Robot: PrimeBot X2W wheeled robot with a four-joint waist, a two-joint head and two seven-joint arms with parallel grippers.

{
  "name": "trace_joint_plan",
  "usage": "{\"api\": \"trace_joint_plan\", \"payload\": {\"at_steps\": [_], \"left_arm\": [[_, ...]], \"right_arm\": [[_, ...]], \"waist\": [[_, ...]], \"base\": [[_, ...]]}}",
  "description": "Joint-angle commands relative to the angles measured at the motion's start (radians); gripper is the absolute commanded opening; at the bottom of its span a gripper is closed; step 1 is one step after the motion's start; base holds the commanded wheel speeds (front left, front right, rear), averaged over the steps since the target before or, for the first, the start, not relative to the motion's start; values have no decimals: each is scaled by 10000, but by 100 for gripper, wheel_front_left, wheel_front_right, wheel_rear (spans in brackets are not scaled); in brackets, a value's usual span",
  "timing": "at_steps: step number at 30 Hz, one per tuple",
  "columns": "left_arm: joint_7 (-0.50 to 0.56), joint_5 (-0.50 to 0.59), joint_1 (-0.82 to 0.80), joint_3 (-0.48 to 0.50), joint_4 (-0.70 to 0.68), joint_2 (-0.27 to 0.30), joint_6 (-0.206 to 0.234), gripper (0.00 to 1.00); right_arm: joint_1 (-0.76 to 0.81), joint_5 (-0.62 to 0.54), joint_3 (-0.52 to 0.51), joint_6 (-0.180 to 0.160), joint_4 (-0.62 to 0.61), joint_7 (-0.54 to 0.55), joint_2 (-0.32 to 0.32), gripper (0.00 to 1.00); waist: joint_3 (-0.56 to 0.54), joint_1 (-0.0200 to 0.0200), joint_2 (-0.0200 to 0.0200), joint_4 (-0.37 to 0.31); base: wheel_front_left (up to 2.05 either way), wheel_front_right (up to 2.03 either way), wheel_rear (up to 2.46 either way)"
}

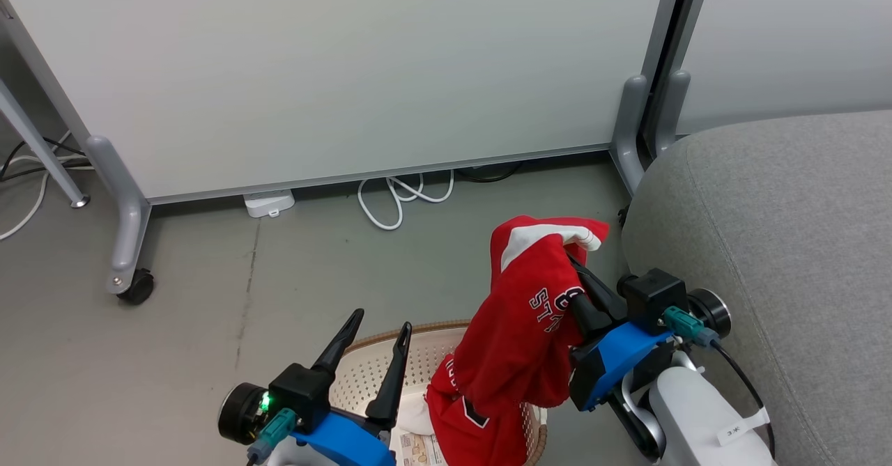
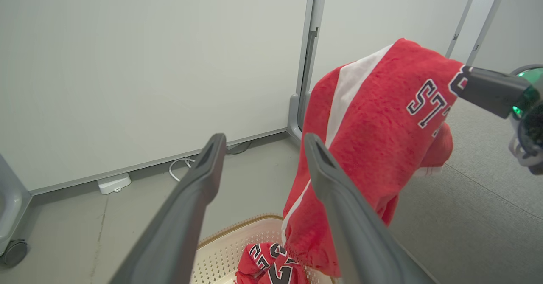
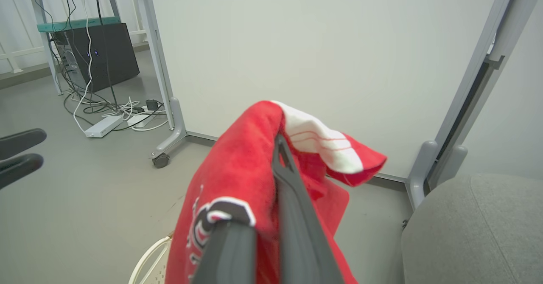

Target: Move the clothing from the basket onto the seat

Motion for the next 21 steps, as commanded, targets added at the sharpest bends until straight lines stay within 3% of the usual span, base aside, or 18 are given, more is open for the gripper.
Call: {"api": "trace_joint_plan", "payload": {"at_steps": [1,10,21], "left_arm": [[-30,113,89,126,-40,-40,-45,100],[-30,522,50,569,-17,-276,-236,100],[-30,799,-73,845,-114,-410,-337,100]], "right_arm": [[114,-45,-27,1,-42,-61,-21,0],[77,16,-6,1,-50,-61,-21,0],[13,119,22,1,-150,-60,-21,0]], "waist": [[1,0,-1,1],[77,0,-1,-235],[289,0,-1,-1387]], "base": [[0,0,0],[0,0,0],[0,0,0]]}}
